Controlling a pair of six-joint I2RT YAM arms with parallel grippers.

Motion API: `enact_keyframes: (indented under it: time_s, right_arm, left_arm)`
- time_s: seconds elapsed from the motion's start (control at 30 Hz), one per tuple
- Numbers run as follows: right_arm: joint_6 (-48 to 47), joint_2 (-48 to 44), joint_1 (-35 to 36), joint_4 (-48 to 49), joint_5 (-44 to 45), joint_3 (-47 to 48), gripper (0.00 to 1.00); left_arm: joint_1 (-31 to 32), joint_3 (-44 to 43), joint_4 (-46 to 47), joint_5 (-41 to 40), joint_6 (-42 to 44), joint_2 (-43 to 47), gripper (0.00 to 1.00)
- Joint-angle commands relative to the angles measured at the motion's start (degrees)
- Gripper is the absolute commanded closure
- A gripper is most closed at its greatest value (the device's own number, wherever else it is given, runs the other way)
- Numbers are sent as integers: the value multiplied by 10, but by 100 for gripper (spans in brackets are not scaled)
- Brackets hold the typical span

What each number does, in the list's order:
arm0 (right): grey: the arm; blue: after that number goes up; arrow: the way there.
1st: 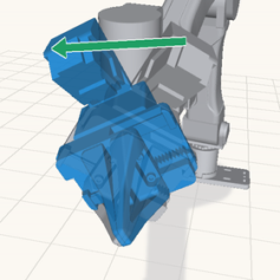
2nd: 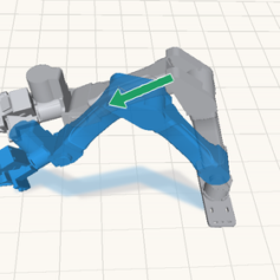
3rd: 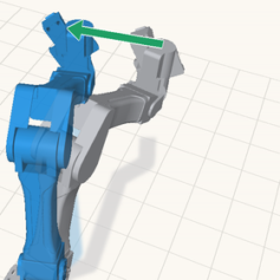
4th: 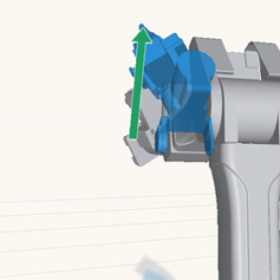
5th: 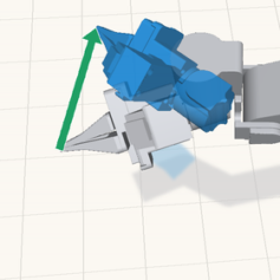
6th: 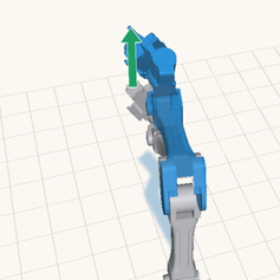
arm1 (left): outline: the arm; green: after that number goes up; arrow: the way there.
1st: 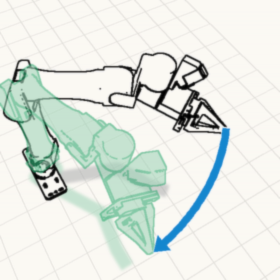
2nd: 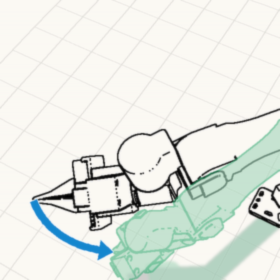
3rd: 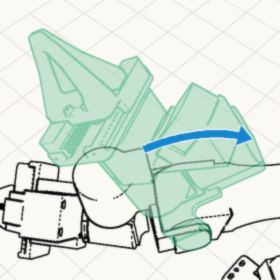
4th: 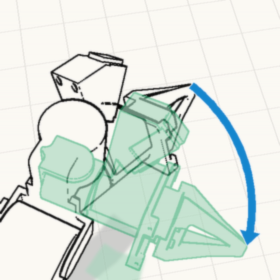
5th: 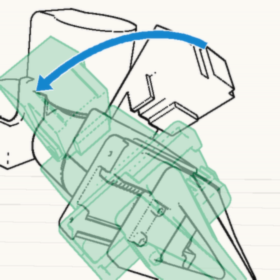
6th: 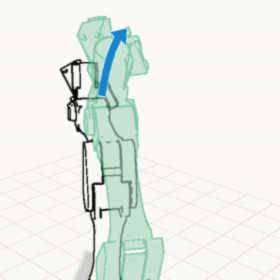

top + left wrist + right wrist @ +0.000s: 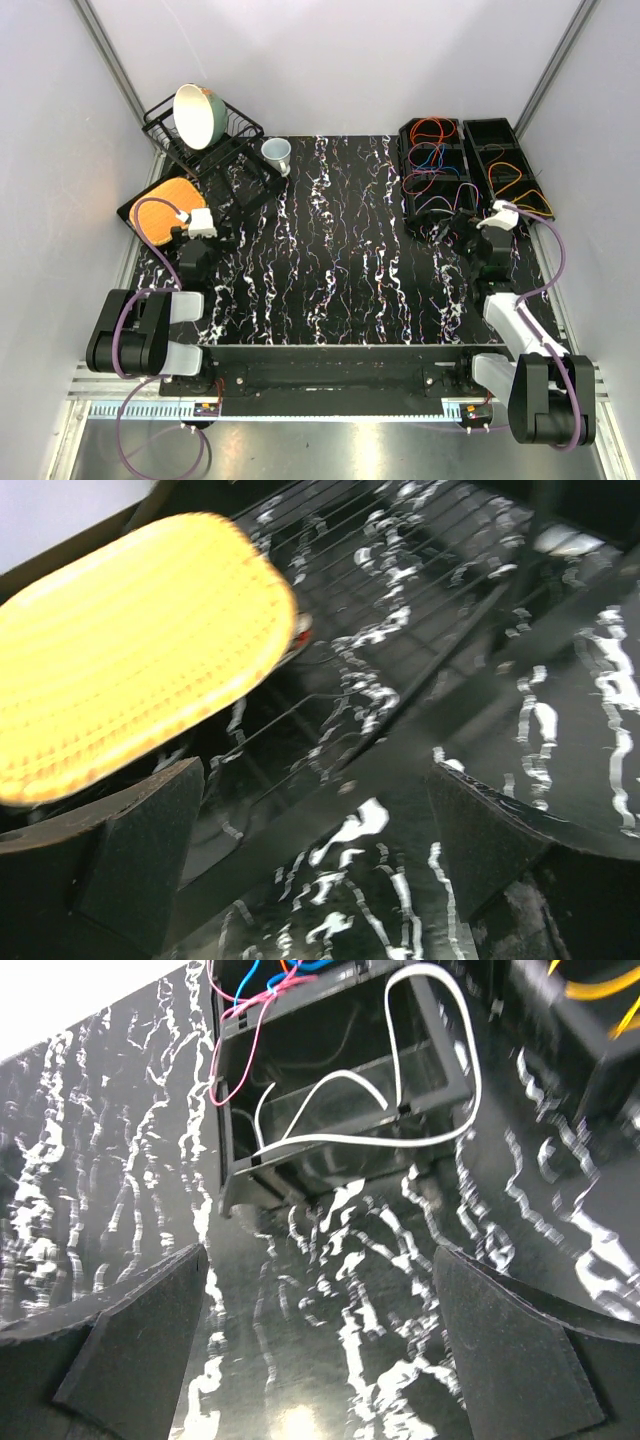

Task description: Untangle the cables

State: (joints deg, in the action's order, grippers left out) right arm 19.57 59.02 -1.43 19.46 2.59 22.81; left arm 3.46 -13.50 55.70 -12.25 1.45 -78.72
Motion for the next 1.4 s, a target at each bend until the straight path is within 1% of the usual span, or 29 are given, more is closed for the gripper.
enact_keyframes:
  time_s: [0.0,0.03,0.07,0.13,0.17,0.2,0.23,0.27,0.3,0.33,0.37,0.4,0.47,0.5,0.53,0.63,0.87,0.9,0.97,1.37]
  right_arm:
    - [-123,-16,3,96,36,-12,0]
    - [-138,-15,3,101,75,-19,0]
    - [-145,-15,3,127,88,-26,0]
    - [-181,-6,3,172,87,-59,0]
    - [-189,2,3,235,82,-72,0]
    - [-192,15,3,266,79,-93,0]
    - [-191,52,3,296,80,-101,0]
    - [-190,77,2,362,81,-108,0]
    - [-189,108,2,397,83,-113,0]
    - [-172,173,2,462,100,-107,0]
    - [-163,200,-1,472,102,-98,0]
    - [-172,257,-2,469,60,-69,0]
    - [-178,320,-11,437,17,-24,0]
    - [-175,279,-30,351,-12,8,0]
    - [-162,285,-38,341,-20,11,0]
    - [-163,301,-40,390,-24,-3,0]
    - [-158,299,-40,392,-23,-8,0]
    - [-174,296,-39,392,-54,-10,0]
    - [-177,297,-38,422,-69,-25,0]
    - [-178,298,-38,405,-69,-14,0]
  left_arm:
    - [-1,0,70,42,-5,3,1]
    - [-2,0,78,43,-4,1,1]
    - [-2,2,82,40,-4,0,1]
    - [-1,1,76,40,-4,1,1]
    - [-2,2,79,42,-4,0,1]
    - [-2,1,74,41,-5,1,1]
    - [-2,0,75,41,-5,1,1]
    - [-2,0,77,41,-5,1,1]
    - [-1,0,76,41,-5,1,1]
    - [-2,0,76,41,-5,1,1]
    - [-2,0,76,42,-6,1,1]
    - [-2,0,77,42,-5,0,1]
    - [-2,1,76,42,-4,1,1]
    - [-2,0,75,42,-5,1,1]
    - [-2,0,76,42,-5,1,1]
    - [-2,0,75,42,-5,1,1]
    - [-2,1,75,42,-6,1,1]
    - [-3,1,75,42,-5,1,1]
    - [-2,0,75,42,-5,1,1]
    - [-3,1,75,42,-5,1,1]
